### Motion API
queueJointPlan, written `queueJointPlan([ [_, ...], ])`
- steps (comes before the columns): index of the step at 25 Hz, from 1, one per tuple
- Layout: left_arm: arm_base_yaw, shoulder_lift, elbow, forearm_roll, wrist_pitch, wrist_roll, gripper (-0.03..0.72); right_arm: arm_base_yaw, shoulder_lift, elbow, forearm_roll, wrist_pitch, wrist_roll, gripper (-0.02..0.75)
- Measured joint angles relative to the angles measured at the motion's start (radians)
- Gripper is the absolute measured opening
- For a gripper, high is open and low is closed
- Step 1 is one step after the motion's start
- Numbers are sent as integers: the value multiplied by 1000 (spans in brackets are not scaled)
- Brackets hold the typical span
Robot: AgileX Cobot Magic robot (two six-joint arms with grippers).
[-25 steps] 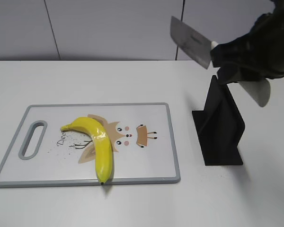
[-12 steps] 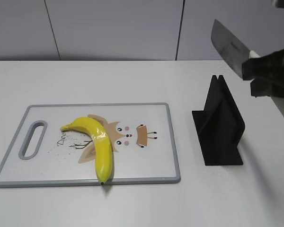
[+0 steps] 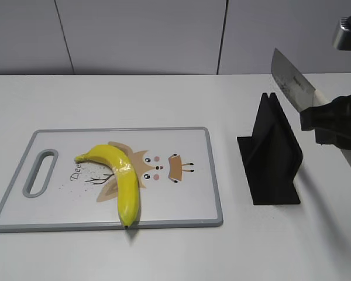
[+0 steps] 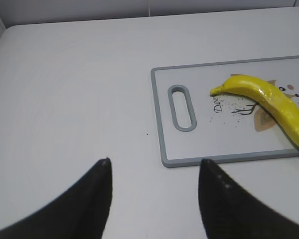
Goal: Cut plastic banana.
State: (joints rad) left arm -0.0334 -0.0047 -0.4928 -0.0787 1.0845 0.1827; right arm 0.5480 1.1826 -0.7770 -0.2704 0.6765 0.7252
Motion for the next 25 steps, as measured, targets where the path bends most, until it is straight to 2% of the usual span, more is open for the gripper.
queueJointPlan([
  [14,0,0,0,0,-1,0,513,0,74,7,11,-90,22,189],
  [25,0,0,0,0,-1,0,505,0,100,7,-68,-133,80,189],
])
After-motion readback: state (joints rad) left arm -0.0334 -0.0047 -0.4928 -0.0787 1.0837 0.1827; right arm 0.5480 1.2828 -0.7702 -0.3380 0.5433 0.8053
